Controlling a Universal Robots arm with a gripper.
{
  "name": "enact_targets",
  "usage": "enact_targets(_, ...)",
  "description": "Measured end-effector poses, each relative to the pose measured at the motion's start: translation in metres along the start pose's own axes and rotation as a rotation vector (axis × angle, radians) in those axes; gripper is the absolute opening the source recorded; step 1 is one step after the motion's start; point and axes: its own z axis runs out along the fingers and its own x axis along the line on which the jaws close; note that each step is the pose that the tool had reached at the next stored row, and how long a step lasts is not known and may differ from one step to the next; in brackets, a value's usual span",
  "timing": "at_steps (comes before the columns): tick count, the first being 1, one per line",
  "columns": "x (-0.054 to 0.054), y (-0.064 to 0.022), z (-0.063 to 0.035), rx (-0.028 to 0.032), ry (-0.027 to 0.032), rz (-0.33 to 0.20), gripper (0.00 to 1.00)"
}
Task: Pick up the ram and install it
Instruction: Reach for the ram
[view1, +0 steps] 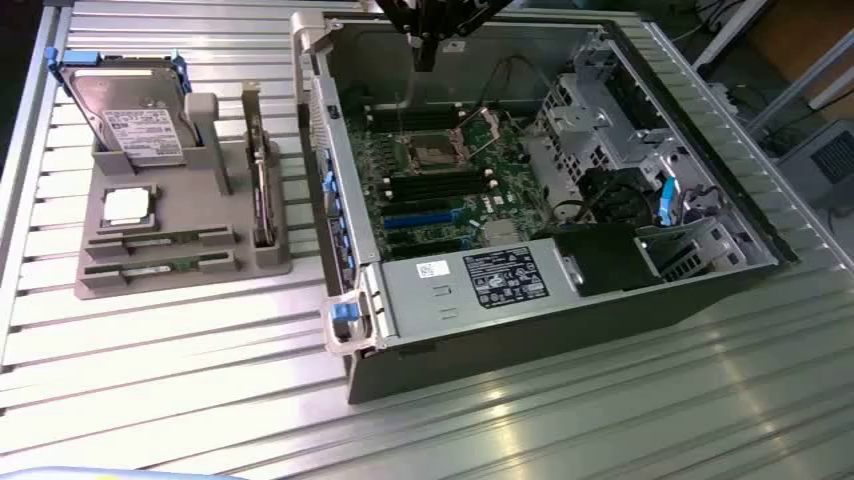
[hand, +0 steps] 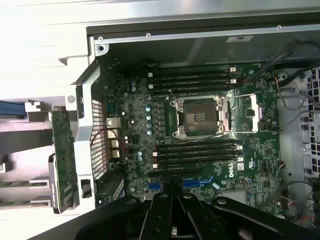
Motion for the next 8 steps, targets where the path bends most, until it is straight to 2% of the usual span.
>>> enact_targets(8,0.0112,-0.0008,-0.0003,0.0000,0.0000,0.000,0.10)
